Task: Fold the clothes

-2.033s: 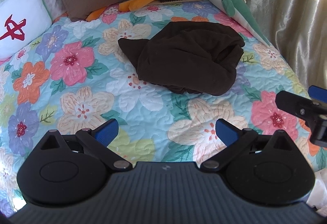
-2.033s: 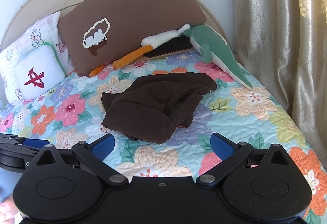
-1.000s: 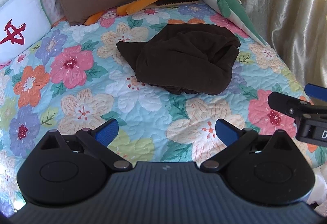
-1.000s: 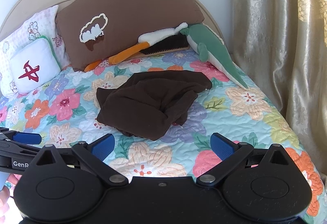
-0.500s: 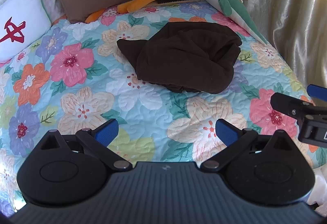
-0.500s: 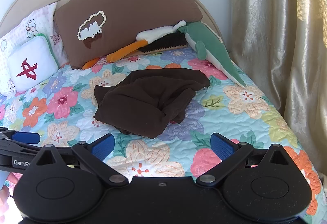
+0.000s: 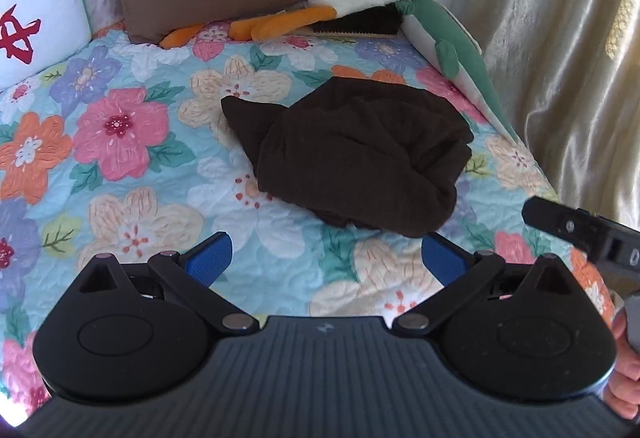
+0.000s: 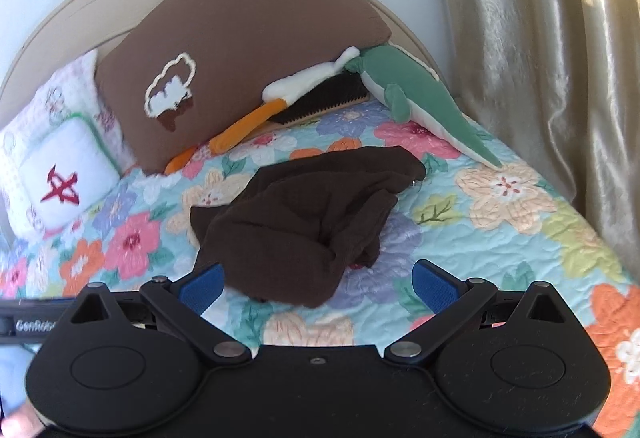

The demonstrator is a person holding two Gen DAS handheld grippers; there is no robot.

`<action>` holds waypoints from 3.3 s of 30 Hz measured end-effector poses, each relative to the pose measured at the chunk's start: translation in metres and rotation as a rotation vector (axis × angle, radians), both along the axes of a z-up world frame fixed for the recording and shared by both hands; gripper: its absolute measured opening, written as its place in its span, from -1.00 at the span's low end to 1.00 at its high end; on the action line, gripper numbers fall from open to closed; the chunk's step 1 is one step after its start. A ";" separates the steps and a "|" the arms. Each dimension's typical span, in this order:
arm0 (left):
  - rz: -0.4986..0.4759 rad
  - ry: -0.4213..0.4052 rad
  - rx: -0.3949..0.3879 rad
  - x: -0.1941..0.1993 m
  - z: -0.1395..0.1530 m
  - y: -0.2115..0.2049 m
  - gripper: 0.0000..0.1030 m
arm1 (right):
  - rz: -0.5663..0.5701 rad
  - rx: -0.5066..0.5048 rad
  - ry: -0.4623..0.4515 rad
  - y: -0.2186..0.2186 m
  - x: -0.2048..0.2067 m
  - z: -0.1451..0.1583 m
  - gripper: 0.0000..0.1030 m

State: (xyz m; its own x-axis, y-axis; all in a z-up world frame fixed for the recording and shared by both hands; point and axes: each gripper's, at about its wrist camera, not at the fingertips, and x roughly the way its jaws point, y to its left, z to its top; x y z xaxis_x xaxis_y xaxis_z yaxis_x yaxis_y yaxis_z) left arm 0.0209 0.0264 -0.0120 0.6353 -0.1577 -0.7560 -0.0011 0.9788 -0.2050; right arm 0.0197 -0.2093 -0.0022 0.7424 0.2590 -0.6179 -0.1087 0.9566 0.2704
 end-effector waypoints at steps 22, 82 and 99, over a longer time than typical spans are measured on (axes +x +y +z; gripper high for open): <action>-0.013 0.072 -0.047 0.097 -0.090 0.044 0.71 | -0.144 0.246 0.167 -0.018 0.131 -0.115 0.98; 0.102 -0.208 -0.060 -0.131 0.017 0.242 -0.45 | 0.753 0.260 -0.018 0.266 -0.030 -0.002 -0.57; 0.177 -0.148 0.087 -0.091 -0.009 0.271 -0.40 | 0.490 0.140 0.040 0.313 0.033 -0.006 -0.46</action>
